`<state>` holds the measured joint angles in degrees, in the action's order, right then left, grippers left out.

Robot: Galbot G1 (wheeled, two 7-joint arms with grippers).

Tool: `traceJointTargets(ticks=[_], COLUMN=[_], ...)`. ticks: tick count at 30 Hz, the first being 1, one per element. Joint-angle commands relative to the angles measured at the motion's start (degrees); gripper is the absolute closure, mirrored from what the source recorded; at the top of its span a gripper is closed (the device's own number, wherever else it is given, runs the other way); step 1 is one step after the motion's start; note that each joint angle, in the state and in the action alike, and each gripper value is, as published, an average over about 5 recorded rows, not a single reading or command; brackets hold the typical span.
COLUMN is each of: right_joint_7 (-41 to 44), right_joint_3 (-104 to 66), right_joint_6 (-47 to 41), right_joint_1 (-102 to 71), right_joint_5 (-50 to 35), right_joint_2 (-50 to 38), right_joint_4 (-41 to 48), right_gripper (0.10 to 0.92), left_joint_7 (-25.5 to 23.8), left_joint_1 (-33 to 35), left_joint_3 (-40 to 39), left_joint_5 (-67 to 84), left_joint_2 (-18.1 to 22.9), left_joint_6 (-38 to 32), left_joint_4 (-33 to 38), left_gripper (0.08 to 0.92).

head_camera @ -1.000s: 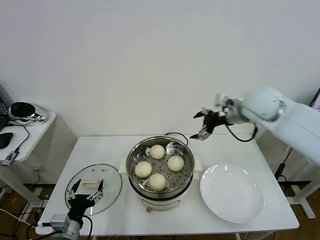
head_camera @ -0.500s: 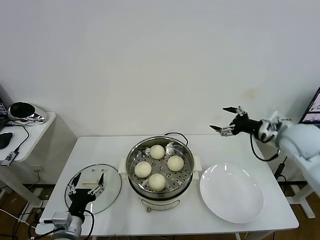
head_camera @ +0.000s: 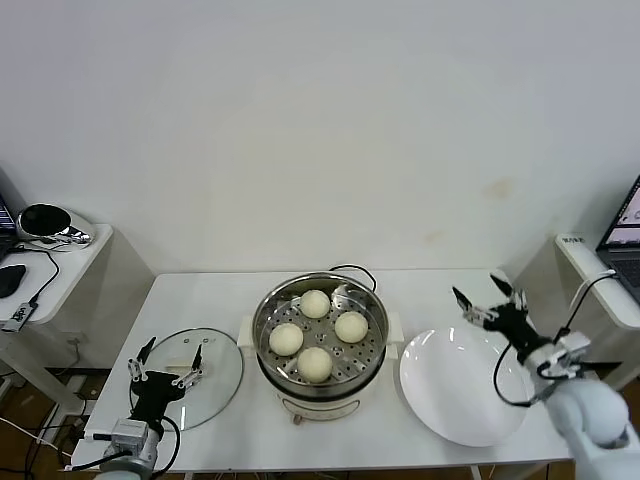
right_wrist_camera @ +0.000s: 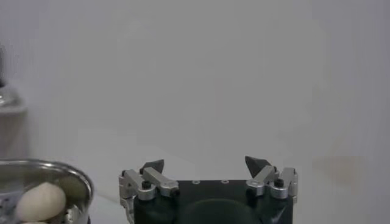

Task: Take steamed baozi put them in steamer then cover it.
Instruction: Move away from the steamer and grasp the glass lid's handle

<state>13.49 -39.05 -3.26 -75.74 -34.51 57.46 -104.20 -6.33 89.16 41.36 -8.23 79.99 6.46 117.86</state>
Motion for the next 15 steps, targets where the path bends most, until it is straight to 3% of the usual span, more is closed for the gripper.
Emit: traceJointTargets(ticks=[1, 5, 9, 15], right_joint_7=[-3.79, -3.72, -3.53, -3.45], right_joint_3=[-7.18, -6.85, -6.72, -6.78], right_joint_6=[5.94, 6.25, 6.35, 6.20], right_joint_1=[-12.90, -12.74, -12.66, -12.03], right_joint_5=[0.38, 0.83, 1.32, 1.93], right_joint_2=[13.46, 13.72, 13.72, 13.34], right_joint_4=[0.00, -0.16, -0.30, -0.46], right_gripper=[0.203, 0.203, 0.203, 0.203], left_joint_7=[9.17, 19.18, 17.48, 16.21], left_joint_1=[3.08, 4.28, 4.90, 3.00], left_joint_3=[-1.70, -3.58, -3.24, -2.94], left_joint_5=[-46.13, -59.09, -61.48, -62.39], left_joint_2=[-4.63, -7.78, -9.58, -8.83], left_joint_6=[-11.17, -10.29, -7.94, -6.79], left_joint_4=[-4.08, -7.07, -8.50, -13.01], left_gripper=[0.177, 0.177, 0.177, 0.177])
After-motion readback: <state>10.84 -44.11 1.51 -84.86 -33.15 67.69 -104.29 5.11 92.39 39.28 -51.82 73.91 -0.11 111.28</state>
